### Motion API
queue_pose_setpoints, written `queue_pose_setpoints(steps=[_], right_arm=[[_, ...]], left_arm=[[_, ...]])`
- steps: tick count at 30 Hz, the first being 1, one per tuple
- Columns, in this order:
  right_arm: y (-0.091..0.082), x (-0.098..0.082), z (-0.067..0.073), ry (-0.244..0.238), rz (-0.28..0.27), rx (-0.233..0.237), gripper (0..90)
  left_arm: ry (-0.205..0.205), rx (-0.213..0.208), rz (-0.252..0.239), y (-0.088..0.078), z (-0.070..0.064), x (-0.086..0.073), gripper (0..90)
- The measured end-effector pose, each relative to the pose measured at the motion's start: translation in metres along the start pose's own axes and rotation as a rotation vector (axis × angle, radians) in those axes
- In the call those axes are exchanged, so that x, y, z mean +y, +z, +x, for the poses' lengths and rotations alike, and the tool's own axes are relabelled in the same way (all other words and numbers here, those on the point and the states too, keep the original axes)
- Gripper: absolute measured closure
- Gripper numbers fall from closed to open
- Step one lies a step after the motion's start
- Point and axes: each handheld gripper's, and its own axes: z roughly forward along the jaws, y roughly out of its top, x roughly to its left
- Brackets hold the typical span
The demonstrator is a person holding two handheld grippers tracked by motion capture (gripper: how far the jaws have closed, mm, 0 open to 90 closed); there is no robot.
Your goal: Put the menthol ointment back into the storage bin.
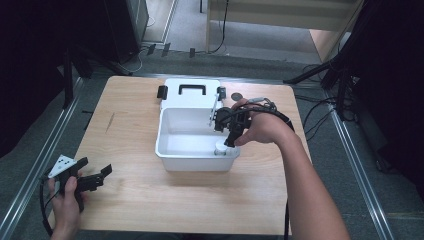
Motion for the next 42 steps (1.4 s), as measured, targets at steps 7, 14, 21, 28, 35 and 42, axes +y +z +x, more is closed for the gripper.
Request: queue_pose_setpoints(steps=[7,14,21,28,35,42], right_arm=[[-0.016,-0.024,-0.005,0.045,-0.029,-0.014,43.2],[-0.02,-0.055,-0.006,0.115,-0.048,-0.01,41.7],[-0.011,-0.077,-0.004,0.165,-0.061,-0.003,40.3],[0.006,-0.107,0.001,0.3,-0.12,0.005,37.7],[0.026,-0.134,0.01,0.461,-0.2,-0.032,31.0],[0.045,-0.162,0.02,0.629,-0.31,-0.072,26.0]], left_arm=[[0.0,0.0,0.0,0.0,0.0,0.0,0.0],[0.001,0.0,0.0,0.0,0.0,0.0,0.0],[0.002,-0.004,0.005,0.0,0.0,0.0,0.0],[0.0,-0.004,0.006,0.0,0.0,0.0,0.0],[0.0,-0.003,0.006,0.0,0.0,0.0,0.0],[0.003,-0.003,0.007,0.0,-0.001,0.0,0.0]])
